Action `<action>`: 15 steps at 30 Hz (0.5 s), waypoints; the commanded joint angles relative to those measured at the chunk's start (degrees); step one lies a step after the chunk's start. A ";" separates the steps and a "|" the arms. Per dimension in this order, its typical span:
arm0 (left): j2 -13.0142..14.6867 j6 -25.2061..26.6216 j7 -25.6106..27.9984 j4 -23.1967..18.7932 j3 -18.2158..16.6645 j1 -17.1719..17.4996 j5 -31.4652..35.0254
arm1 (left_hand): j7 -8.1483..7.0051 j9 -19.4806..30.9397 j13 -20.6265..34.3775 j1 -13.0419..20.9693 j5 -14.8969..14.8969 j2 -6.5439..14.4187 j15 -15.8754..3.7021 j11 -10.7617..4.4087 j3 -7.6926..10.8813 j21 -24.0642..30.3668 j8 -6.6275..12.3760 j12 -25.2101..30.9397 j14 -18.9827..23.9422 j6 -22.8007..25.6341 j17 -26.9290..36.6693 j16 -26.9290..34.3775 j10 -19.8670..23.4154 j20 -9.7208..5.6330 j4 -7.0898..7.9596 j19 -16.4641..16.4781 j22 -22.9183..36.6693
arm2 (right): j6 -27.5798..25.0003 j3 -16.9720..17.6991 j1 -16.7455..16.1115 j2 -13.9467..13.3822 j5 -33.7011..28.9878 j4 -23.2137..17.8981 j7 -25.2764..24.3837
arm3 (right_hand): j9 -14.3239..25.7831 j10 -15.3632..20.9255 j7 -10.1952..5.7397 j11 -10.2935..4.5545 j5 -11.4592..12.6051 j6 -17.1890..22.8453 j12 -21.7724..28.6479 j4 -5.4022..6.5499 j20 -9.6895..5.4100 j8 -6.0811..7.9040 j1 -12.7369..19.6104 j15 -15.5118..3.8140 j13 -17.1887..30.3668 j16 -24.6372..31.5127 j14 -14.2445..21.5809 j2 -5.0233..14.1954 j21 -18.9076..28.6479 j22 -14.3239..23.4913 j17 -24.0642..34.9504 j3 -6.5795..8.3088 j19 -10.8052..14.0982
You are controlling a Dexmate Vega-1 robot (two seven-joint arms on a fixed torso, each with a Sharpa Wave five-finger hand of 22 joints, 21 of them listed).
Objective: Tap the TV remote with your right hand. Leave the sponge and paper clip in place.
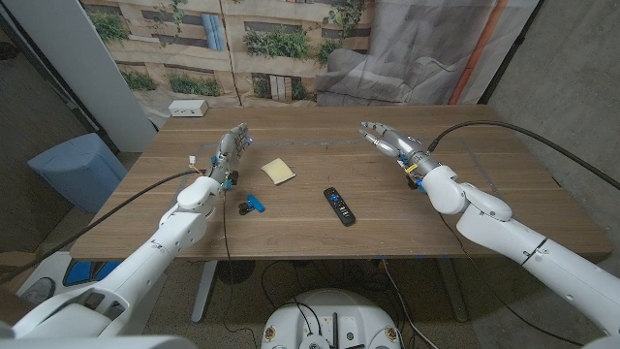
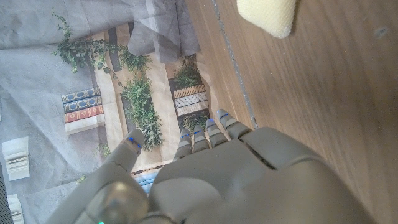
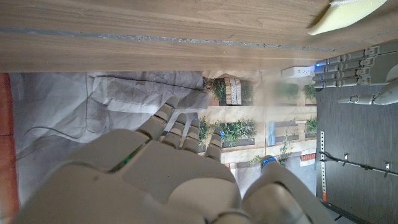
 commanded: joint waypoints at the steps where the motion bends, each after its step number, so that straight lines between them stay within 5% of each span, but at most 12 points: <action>1: 0.33 -0.85 -0.97 0.80 -0.24 0.01 -0.27 | -0.10 0.29 0.33 -0.06 0.04 4.32 -0.31 -0.09 0.17 -0.08 0.02 -0.04 0.26 0.64 0.06 -0.10 0.27 -3.44 -0.22 0.20 0.27 | -0.41 2.19 0.26 1.48 8.78 2.62 -2.12 | 0.21 0.99 0.13 0.18 0.05 -0.46 0.18 -0.02 0.02 0.28 0.08 -0.83 0.19 -0.07 0.97 4.81 0.04 0.21 -0.05 0.39 1.12; 15: -0.78 -3.19 -2.07 2.12 0.01 -0.47 -0.16 | -0.11 0.29 0.33 0.02 0.03 4.42 -0.27 -0.16 0.12 -0.14 0.03 -0.02 0.24 0.71 0.07 -0.09 0.37 -3.51 -0.36 0.03 0.27 | 2.67 5.06 -0.75 2.35 18.68 6.39 -4.74 | 0.18 3.36 1.79 -0.09 0.08 0.39 0.37 0.03 -0.08 0.98 -0.19 -1.15 0.10 0.27 3.50 4.35 -0.22 0.20 -0.64 0.53 2.31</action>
